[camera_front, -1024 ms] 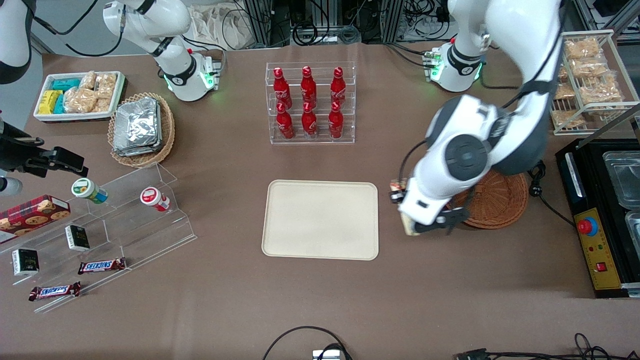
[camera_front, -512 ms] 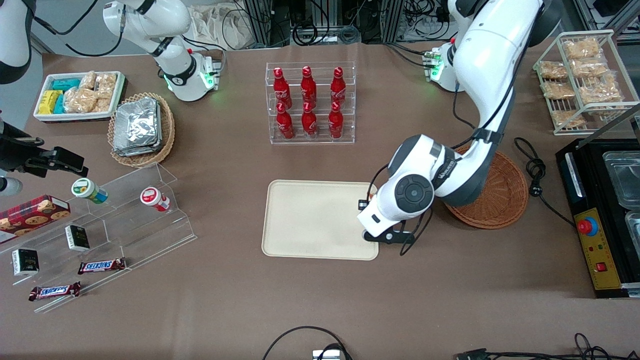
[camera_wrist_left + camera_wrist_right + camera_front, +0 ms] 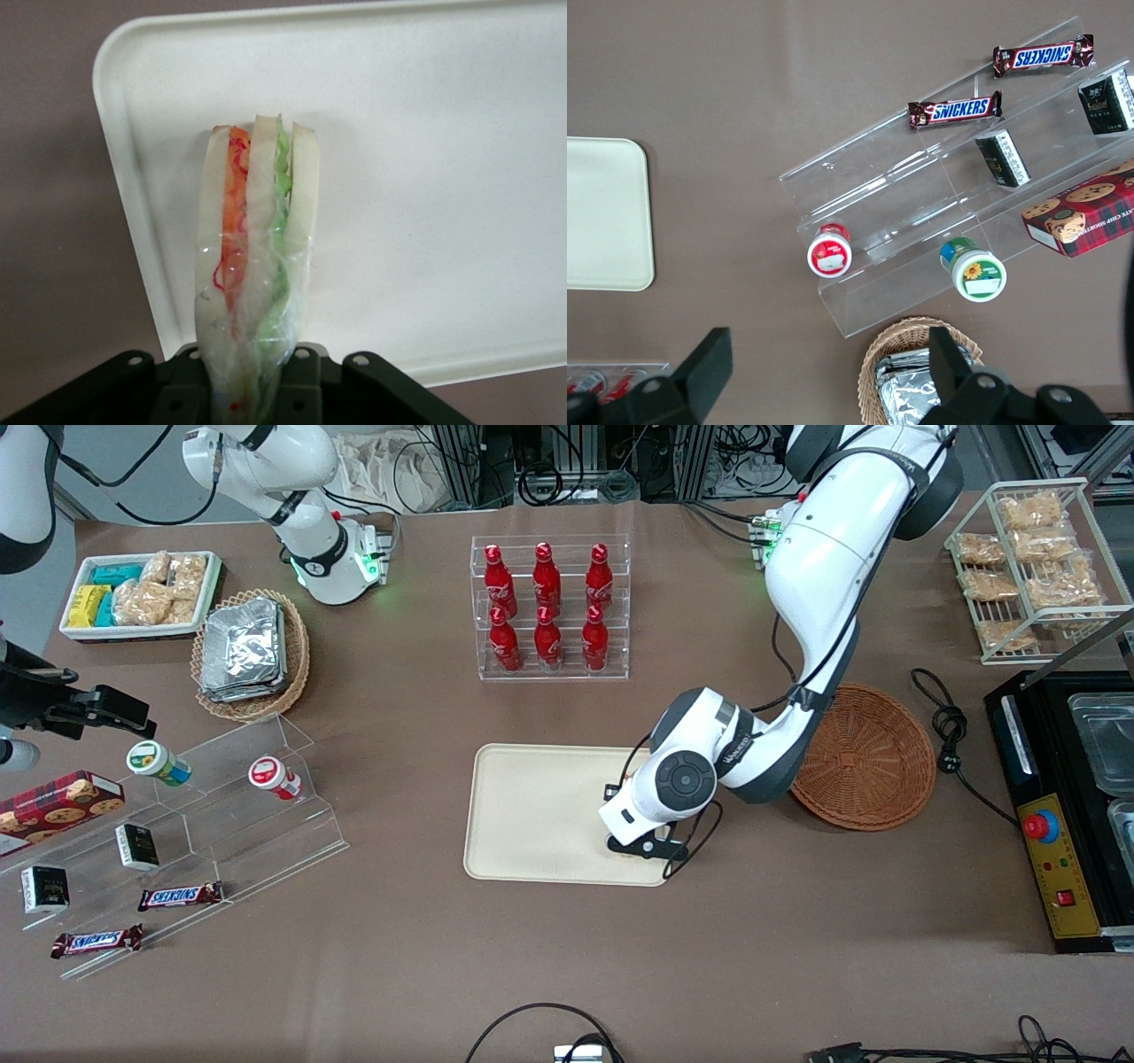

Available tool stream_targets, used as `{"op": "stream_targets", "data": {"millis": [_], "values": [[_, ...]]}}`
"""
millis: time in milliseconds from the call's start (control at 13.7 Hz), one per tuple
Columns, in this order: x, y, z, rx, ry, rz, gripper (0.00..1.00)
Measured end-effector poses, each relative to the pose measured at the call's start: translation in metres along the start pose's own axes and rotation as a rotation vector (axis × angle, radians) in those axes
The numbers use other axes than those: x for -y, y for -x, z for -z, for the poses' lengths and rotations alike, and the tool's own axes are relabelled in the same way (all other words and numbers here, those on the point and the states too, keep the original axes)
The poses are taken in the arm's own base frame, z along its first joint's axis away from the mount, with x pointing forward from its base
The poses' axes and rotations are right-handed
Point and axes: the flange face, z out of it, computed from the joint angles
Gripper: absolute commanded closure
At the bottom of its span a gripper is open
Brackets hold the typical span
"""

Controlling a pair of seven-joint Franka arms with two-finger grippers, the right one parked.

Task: Place sandwich from basket to tray
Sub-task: 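Lower the sandwich onto the tray and open the left gripper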

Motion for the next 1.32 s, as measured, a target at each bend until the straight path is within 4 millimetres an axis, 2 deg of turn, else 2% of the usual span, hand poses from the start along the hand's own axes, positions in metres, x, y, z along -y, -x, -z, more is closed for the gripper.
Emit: {"op": "stream_targets", "data": {"millis": [220, 293, 366, 439, 512, 585, 951, 1317], "values": [[-0.007, 0.002, -0.009, 0.000, 0.002, 0.028, 1.00], [-0.009, 0.001, -0.012, -0.006, 0.005, 0.069, 0.96], [-0.010, 0.001, -0.013, -0.008, 0.007, 0.106, 0.86], [-0.010, 0.000, -0.015, -0.008, 0.008, 0.131, 0.73], [-0.010, 0.000, -0.016, -0.007, 0.008, 0.144, 0.25], [-0.009, 0.000, -0.017, -0.007, 0.008, 0.149, 0.00], [-0.010, -0.003, -0.010, -0.025, 0.017, 0.151, 0.00], [-0.010, -0.003, 0.026, -0.060, 0.027, 0.153, 0.00]]}}
